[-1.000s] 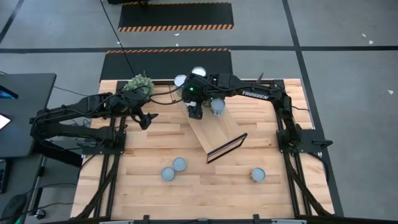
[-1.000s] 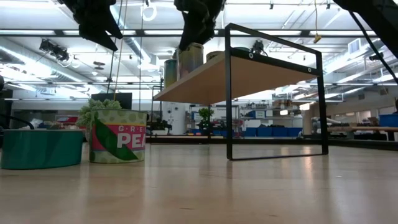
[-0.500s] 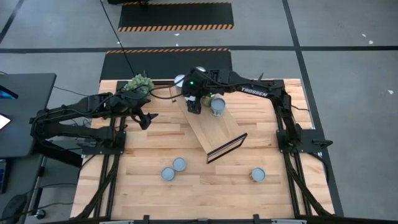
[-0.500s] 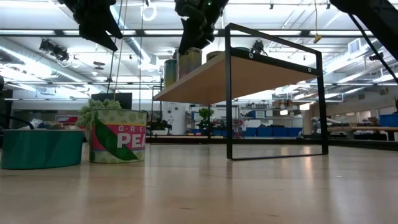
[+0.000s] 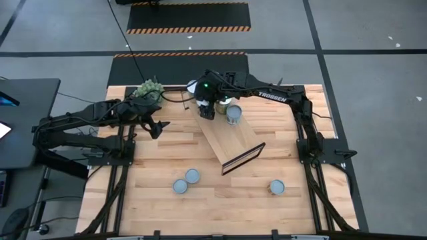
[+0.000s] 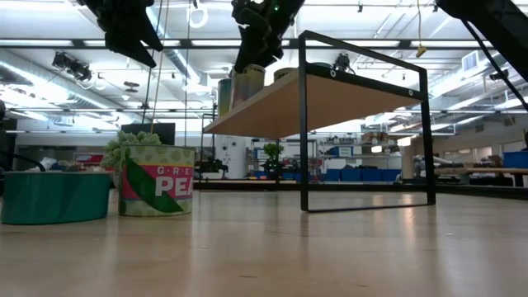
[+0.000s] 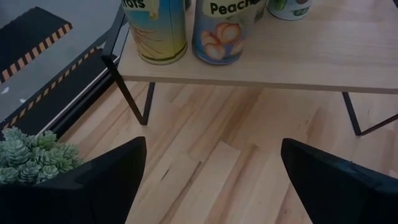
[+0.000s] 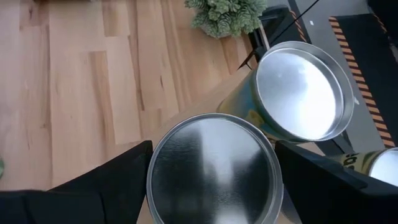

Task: Pick and place cans onto a shelf
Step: Put the canned peaches on the shelf, then adjust the canned oranges on the shelf to align with the other cans

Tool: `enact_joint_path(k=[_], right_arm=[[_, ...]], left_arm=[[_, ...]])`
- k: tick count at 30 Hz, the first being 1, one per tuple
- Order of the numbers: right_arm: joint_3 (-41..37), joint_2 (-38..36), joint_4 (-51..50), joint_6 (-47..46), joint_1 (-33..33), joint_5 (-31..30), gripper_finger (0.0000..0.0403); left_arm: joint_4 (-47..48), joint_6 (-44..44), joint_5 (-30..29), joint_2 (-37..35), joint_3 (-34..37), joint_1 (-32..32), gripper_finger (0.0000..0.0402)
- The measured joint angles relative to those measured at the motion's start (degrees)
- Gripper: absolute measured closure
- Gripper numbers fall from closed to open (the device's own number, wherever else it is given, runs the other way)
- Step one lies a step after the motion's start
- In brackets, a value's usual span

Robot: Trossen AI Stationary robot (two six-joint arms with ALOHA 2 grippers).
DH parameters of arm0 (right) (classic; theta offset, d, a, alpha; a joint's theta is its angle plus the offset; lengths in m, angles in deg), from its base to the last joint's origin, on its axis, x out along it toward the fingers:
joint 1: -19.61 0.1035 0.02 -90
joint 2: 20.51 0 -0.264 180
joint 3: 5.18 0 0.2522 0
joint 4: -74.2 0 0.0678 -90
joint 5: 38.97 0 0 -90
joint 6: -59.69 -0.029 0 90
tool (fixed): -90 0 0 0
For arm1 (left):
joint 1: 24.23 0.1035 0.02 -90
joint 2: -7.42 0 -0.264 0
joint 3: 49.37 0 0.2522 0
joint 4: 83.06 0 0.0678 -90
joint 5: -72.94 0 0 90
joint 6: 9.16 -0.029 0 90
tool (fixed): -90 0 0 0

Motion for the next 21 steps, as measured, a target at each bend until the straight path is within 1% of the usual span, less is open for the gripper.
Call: enact_joint_path(k=[11, 13, 21], right_arm=[[0.02, 0.00, 0.25, 0.04, -0.11, -0.44, 0.0026], [0.04, 0.00, 0.43, 0.27, -0.11, -1.39, 0.0024], [0.09, -0.09, 0.06, 0.04, 0.58, -1.66, 0.0023]], left_arm=[[-0.04, 0.02, 0.00, 0.00, 0.00, -0.02, 0.0024], [-0.05, 0.02, 0.00, 0.00, 0.00, -0.02, 0.0024], [-0.07, 0.34, 0.00, 0.00, 0.00, -0.02, 0.0024]])
